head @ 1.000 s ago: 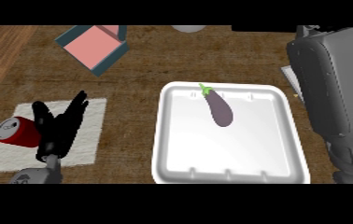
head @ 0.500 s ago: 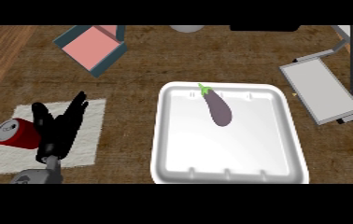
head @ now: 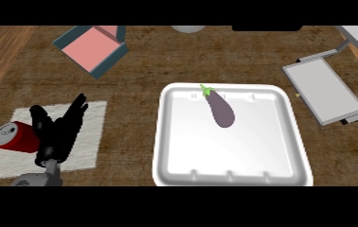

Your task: Pick the cupcake from the tray and place it in the tiered shelf

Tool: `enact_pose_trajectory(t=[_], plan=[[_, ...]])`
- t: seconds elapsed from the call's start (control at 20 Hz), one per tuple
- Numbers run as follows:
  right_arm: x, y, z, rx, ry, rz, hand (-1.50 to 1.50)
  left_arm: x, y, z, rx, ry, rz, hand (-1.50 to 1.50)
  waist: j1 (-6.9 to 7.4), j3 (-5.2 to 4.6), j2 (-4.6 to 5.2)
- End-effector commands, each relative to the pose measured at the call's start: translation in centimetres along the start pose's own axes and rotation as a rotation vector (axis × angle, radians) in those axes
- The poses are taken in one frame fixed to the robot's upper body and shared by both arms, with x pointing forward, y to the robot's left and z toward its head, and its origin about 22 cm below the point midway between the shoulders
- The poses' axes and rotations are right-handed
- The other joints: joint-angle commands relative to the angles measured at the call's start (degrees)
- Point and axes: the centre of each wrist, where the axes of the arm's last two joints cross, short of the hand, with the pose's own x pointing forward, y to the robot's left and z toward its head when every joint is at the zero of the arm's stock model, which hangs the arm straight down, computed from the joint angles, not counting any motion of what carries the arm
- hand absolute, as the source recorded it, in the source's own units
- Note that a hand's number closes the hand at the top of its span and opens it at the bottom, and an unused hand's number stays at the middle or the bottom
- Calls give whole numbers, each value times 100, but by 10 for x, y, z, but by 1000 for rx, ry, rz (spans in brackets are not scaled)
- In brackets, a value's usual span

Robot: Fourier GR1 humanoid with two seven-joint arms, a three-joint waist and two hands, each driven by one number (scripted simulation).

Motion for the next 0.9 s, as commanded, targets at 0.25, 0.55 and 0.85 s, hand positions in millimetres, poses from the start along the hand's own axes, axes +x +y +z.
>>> enact_pose_trajectory(t=[0.25,0.55,0.85], plan=[[-37,21,-50,103,125,98,150,-4,3,2,-8,64,10,0,-28,-28,31],[-61,31,-78,84,120,119,150,-25,0,-11,-9,63,5,0,-49,-32,55],[-64,30,-86,61,115,137,150,-11,-5,6,-32,70,8,0,21,-29,34]])
